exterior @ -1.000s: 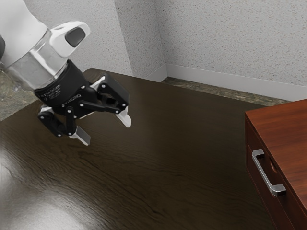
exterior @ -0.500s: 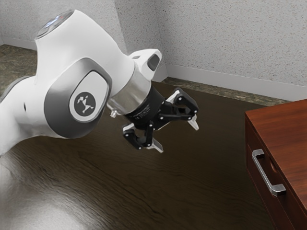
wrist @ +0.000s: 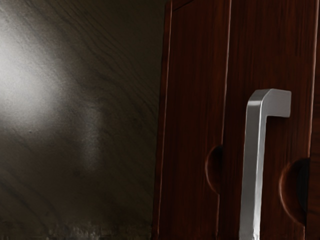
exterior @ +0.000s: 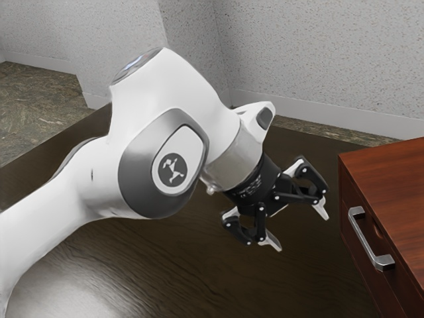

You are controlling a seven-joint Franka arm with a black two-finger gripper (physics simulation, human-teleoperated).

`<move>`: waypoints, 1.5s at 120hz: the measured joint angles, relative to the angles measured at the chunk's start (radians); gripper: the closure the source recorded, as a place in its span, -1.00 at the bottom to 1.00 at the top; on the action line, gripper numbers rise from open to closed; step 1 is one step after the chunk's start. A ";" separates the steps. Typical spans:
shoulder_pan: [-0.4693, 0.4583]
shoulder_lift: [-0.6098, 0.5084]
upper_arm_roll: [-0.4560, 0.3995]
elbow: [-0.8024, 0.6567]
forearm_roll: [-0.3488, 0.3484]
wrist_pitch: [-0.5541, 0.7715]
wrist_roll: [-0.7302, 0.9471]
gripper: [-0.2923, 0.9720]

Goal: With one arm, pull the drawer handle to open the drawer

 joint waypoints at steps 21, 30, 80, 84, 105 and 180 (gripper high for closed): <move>0.054 -0.011 -0.088 0.014 -0.009 0.057 0.007 -0.38; 0.112 -0.011 -0.121 0.027 -0.019 0.076 0.012 -0.36; 0.233 -0.012 -0.262 0.078 -0.105 0.124 0.029 -0.15; 0.246 -0.012 -0.275 0.087 -0.104 0.124 0.030 -0.15; 0.280 -0.012 -0.309 0.096 -0.104 0.123 0.035 -0.12; 0.332 -0.011 -0.375 0.098 -0.103 0.119 0.041 0.27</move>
